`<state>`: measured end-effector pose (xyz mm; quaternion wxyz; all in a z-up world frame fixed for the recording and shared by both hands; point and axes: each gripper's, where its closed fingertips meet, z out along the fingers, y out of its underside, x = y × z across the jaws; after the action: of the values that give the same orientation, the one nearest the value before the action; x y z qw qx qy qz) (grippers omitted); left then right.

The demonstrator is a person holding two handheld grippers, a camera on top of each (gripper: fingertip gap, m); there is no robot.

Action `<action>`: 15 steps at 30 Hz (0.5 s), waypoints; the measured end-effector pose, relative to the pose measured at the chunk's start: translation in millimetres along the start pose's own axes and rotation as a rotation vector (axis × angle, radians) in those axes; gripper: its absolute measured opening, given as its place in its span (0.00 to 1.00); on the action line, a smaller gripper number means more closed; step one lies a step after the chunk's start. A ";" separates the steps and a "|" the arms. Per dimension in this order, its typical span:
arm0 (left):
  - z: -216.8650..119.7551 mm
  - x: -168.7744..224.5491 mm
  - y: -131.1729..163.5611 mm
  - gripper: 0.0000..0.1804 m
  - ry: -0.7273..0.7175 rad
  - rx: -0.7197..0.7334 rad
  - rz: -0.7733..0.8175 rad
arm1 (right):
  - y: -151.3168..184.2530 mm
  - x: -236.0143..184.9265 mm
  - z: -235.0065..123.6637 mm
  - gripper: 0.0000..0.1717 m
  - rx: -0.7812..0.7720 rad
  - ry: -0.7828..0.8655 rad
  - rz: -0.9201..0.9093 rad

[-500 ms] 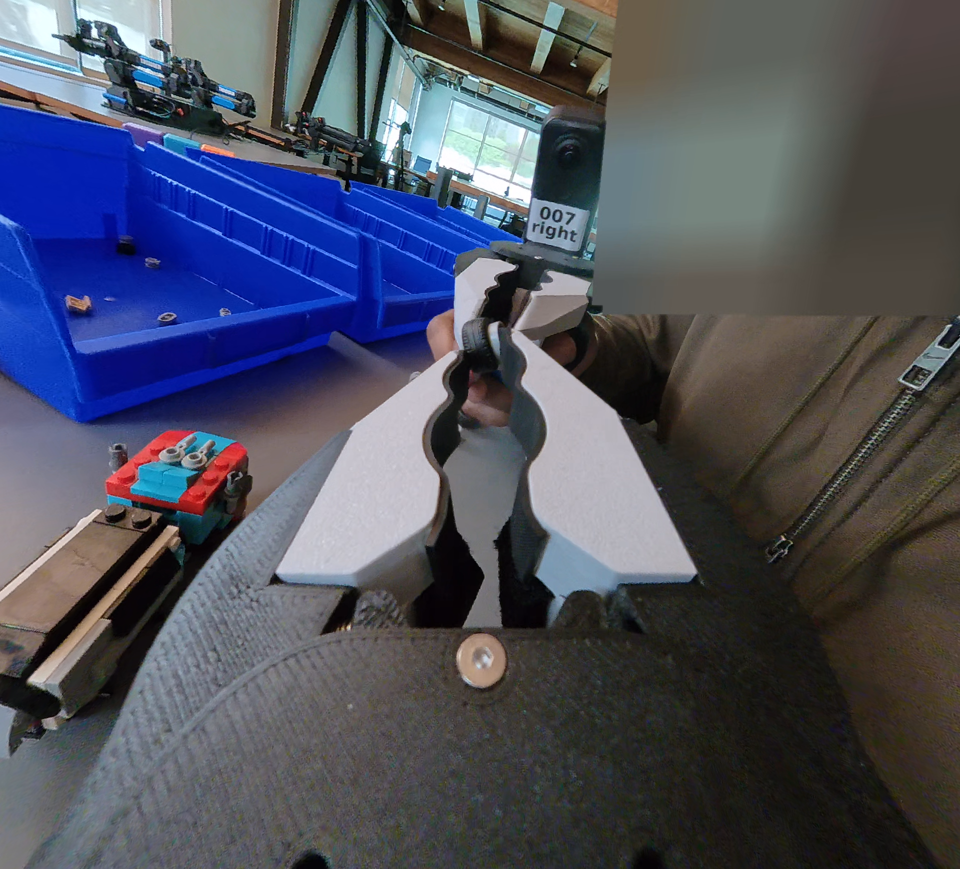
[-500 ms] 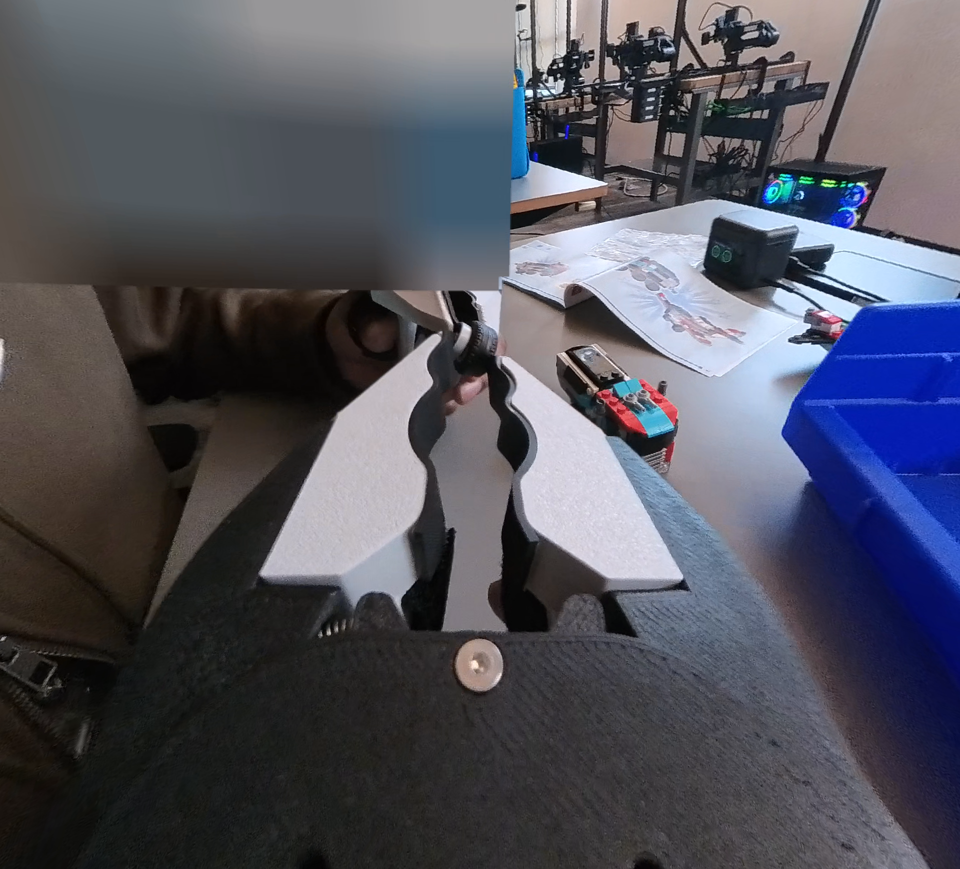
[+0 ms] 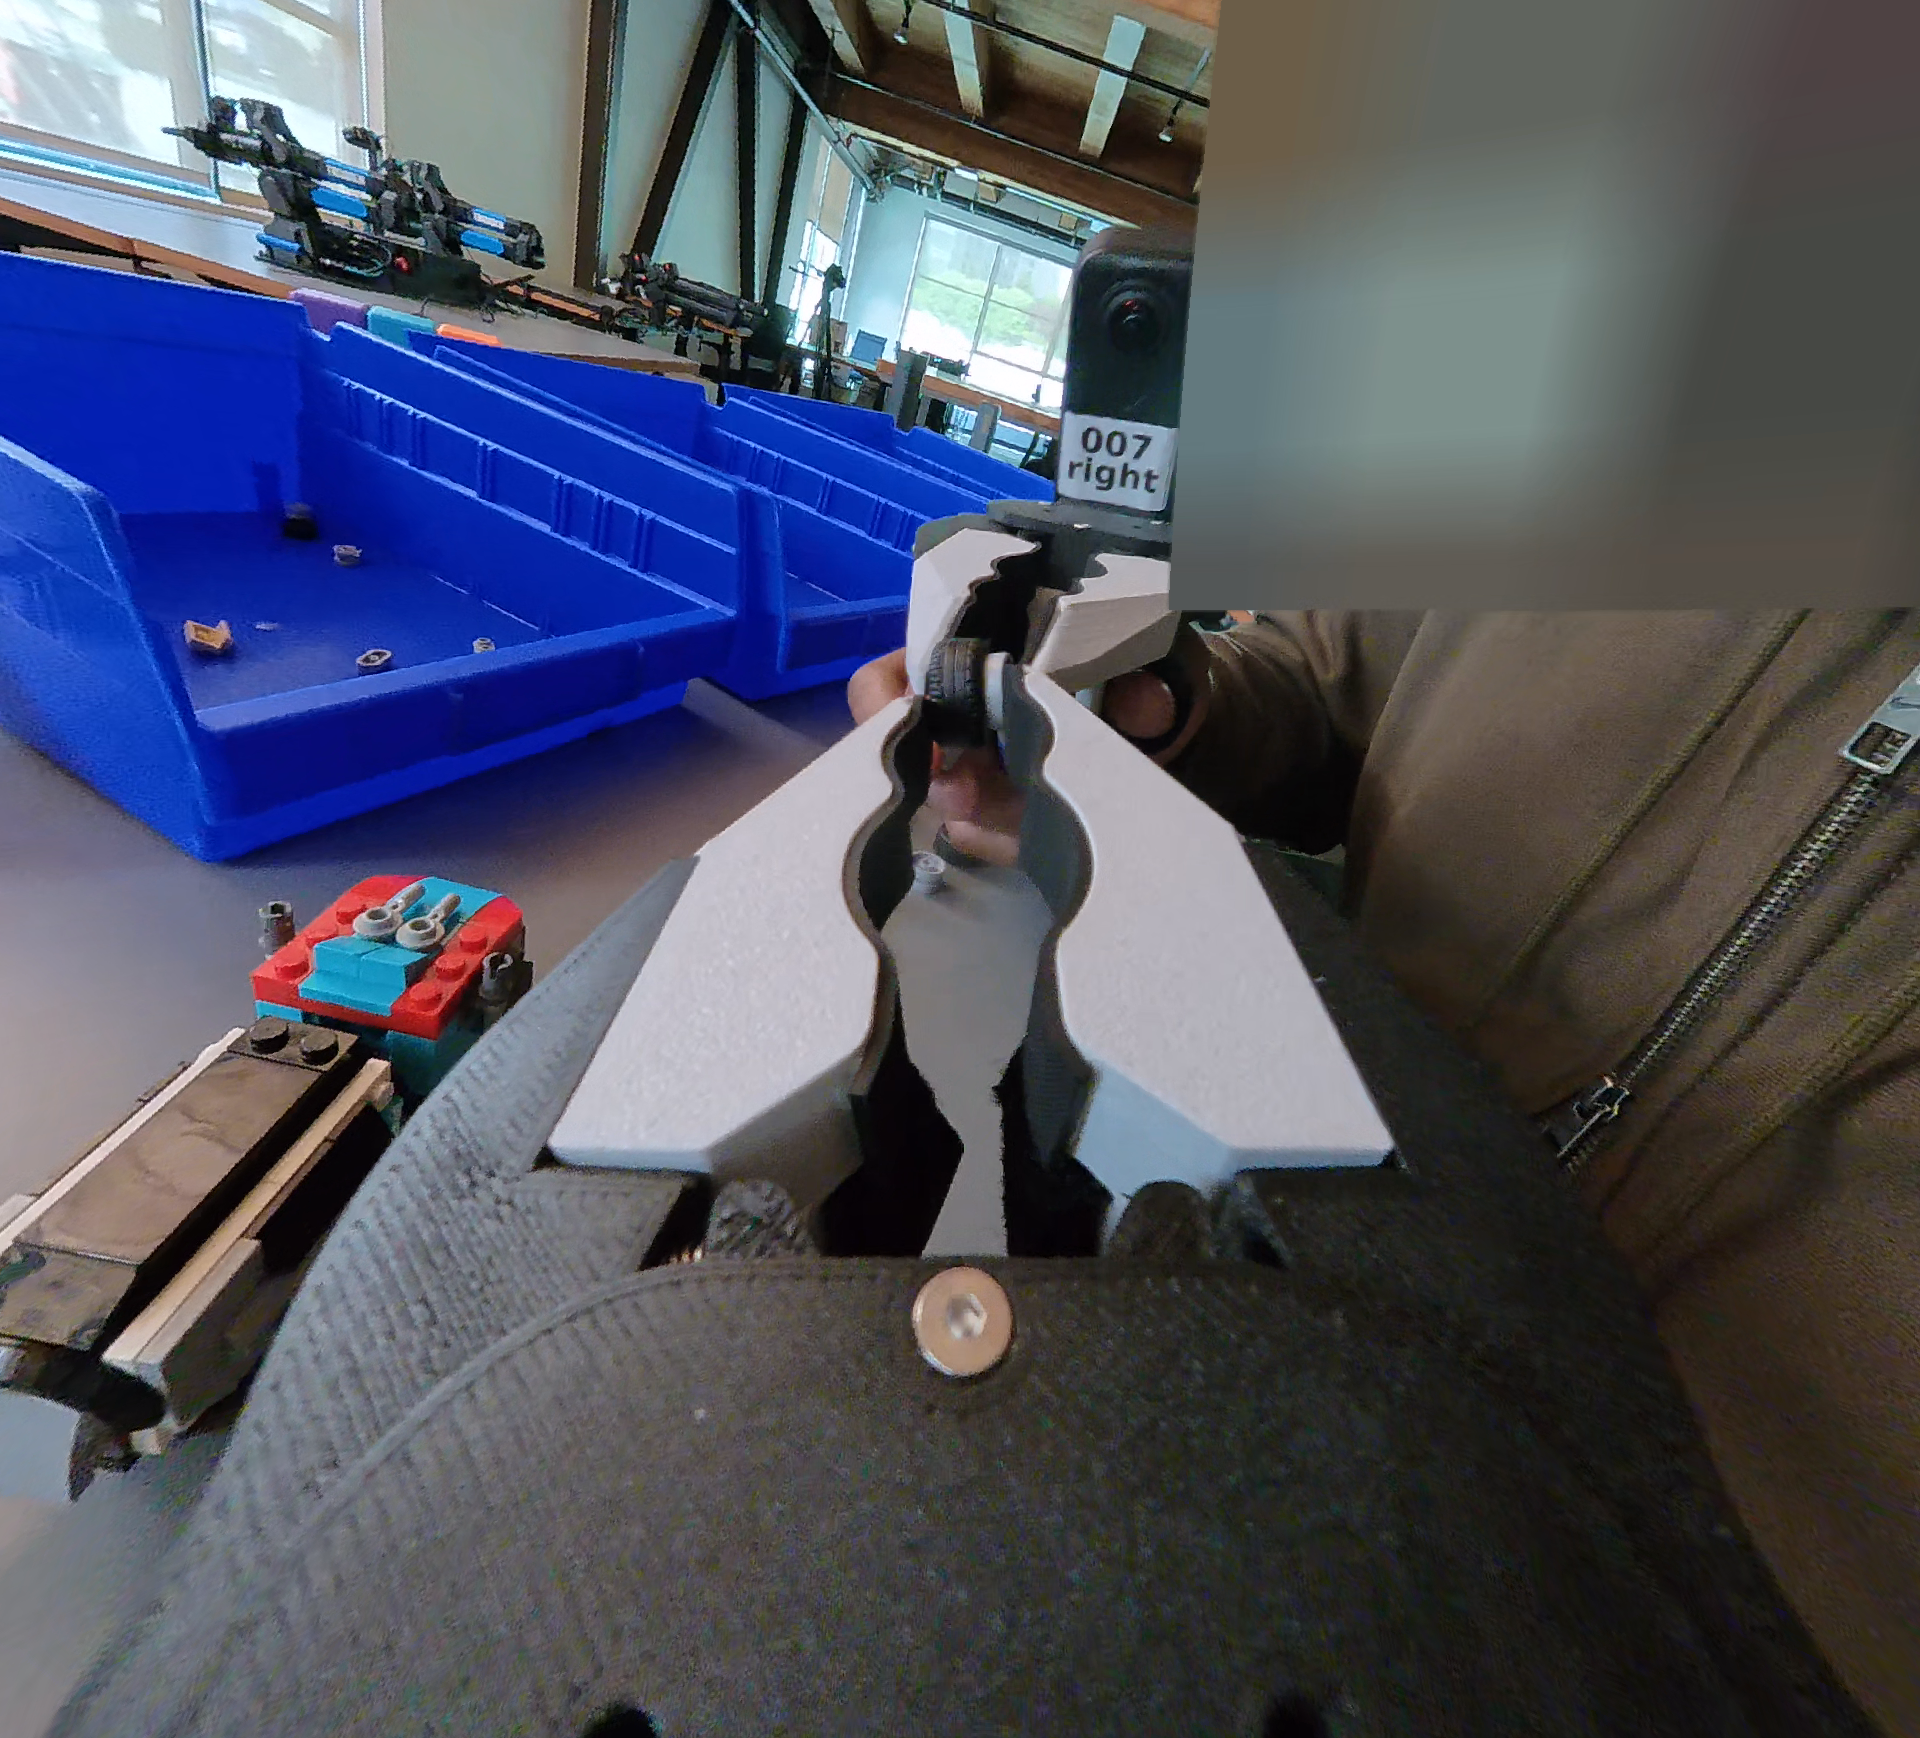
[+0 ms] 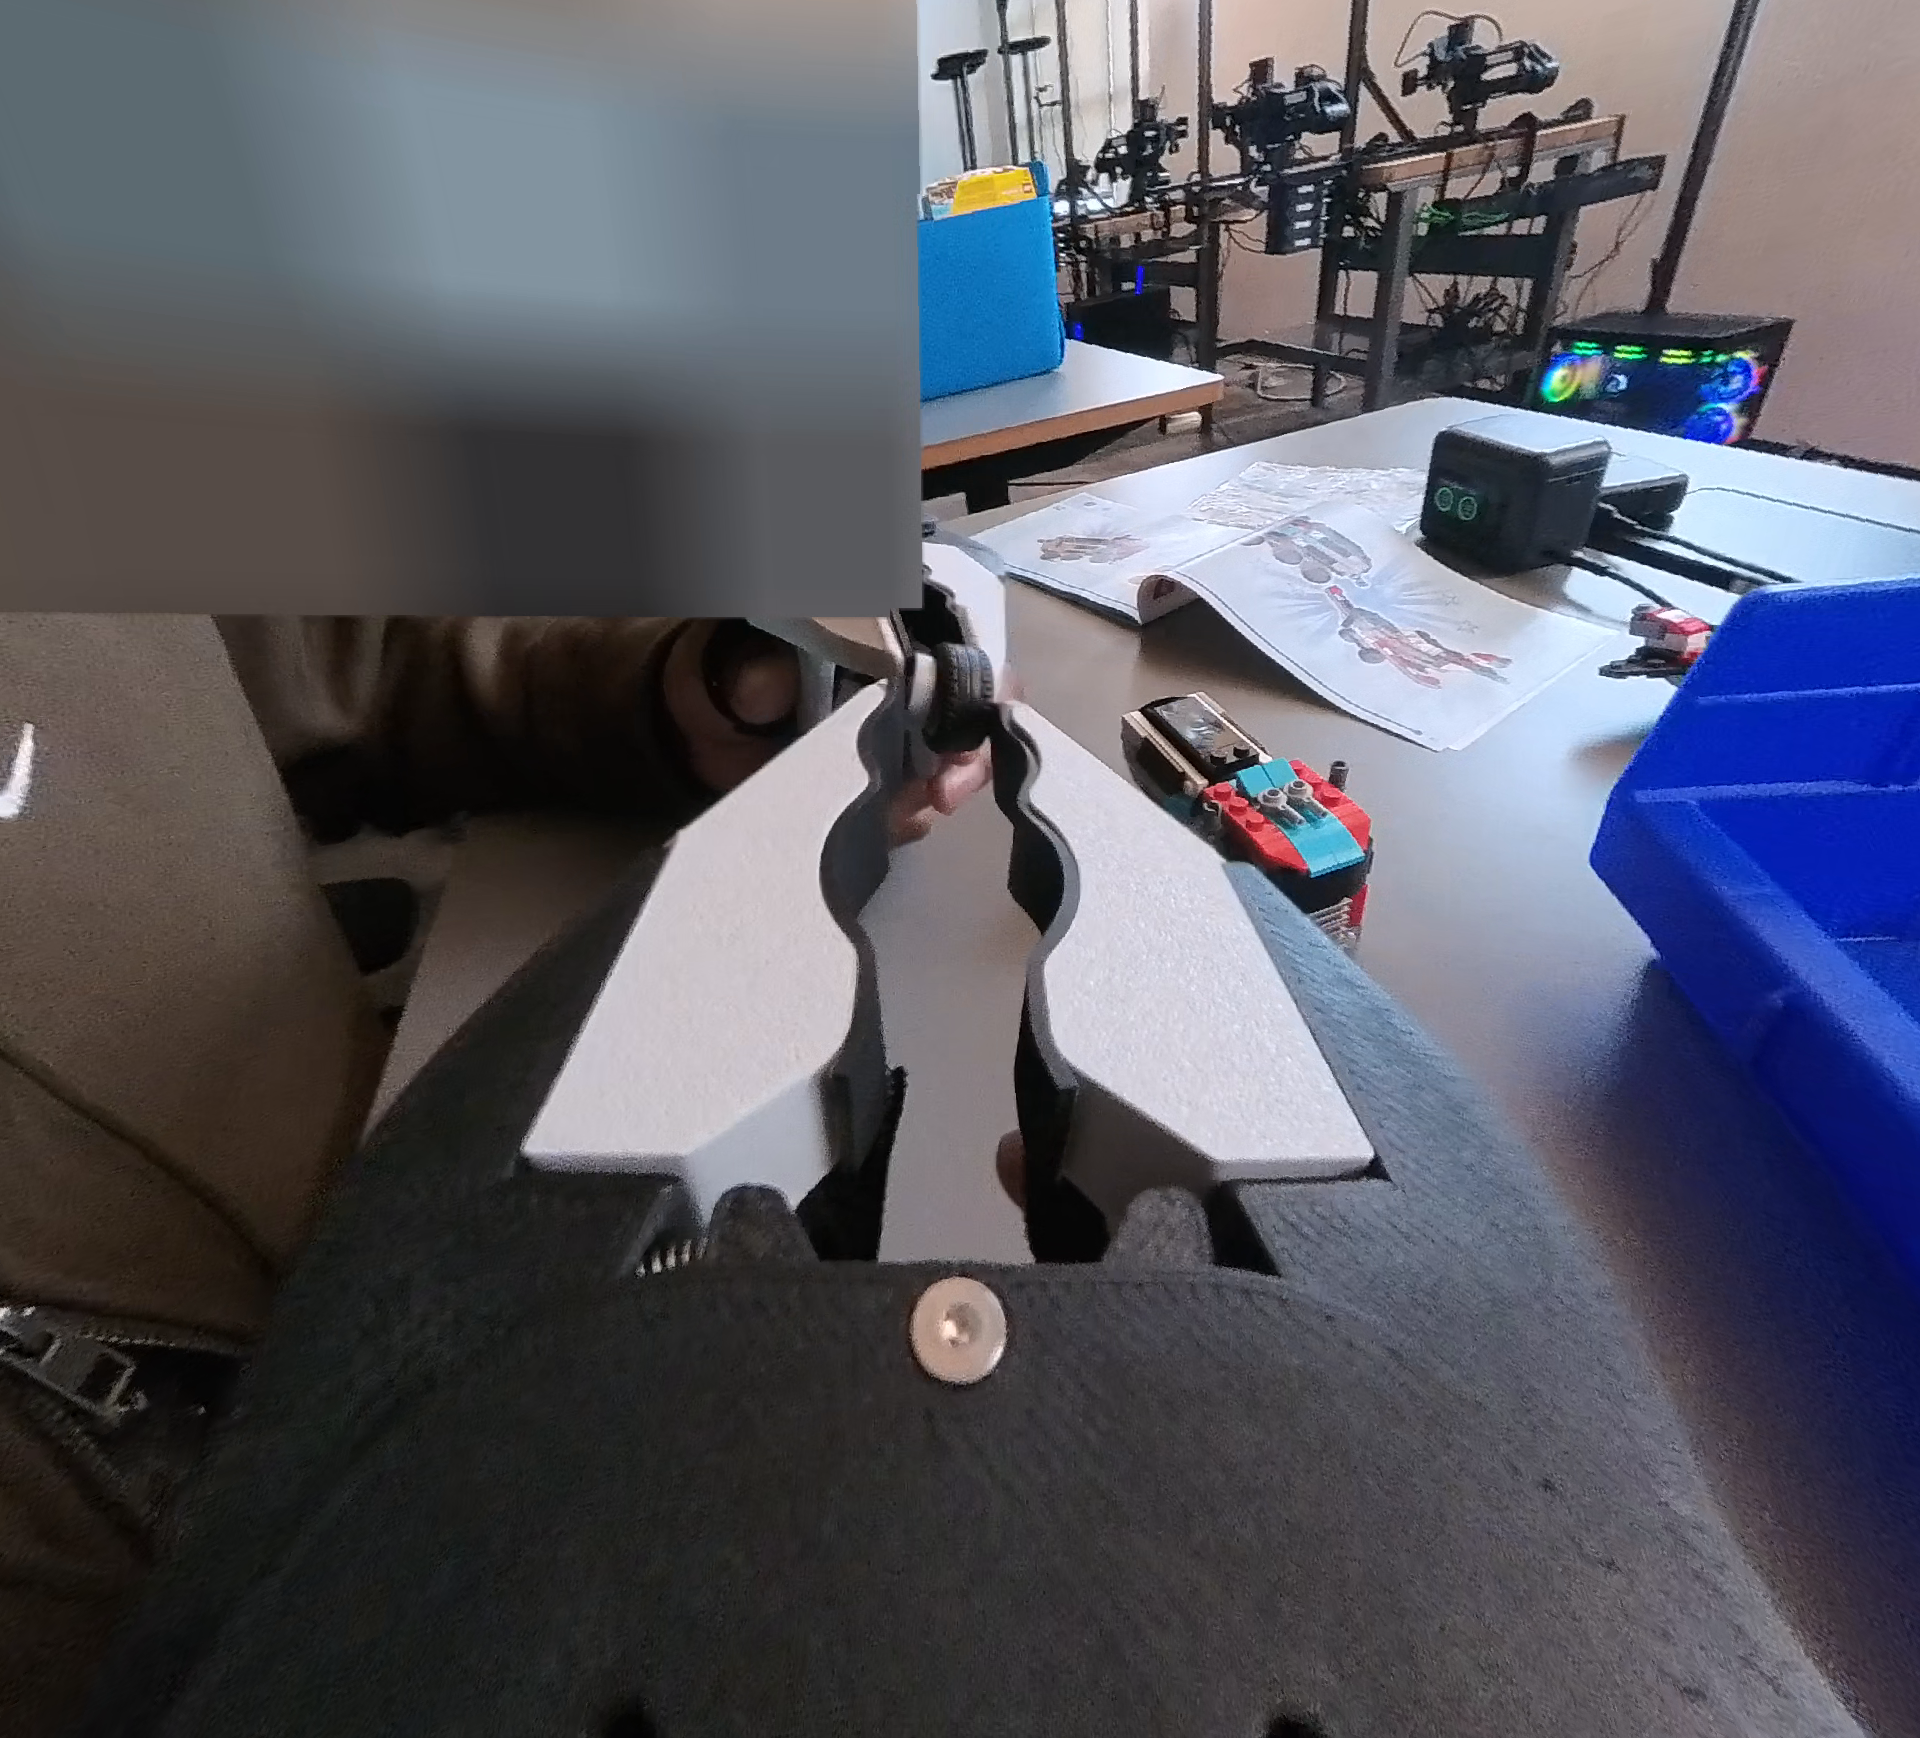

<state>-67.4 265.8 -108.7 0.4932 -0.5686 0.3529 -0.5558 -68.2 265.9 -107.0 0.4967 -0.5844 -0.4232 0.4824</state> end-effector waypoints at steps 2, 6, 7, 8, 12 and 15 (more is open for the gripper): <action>-0.3 1.0 -2.1 0.08 0.004 0.012 -0.001 | -0.8 -2.1 -0.1 0.11 0.006 -0.023 0.030; -2.5 1.6 -7.9 0.08 0.010 0.048 -0.003 | 2.0 -6.7 1.9 0.15 -0.001 -0.074 0.109; -2.2 2.1 -7.4 0.08 0.011 0.047 0.000 | 1.1 -7.3 2.0 0.15 0.008 -0.083 0.127; -1.7 2.6 -6.4 0.08 0.012 0.043 0.007 | 0.0 -7.0 1.8 0.14 0.018 -0.086 0.143; 0.8 5.4 -2.4 0.08 0.015 0.026 0.041 | -2.8 -5.3 -0.3 0.09 0.037 -0.086 0.152; 0.8 6.3 -2.0 0.09 0.022 0.020 0.042 | -2.9 -5.9 -0.9 0.09 0.036 -0.077 0.112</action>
<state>-66.1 260.5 -104.9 0.5066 -0.5498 0.3646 -0.5551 -68.4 260.4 -103.2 0.4626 -0.5793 -0.3998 0.5390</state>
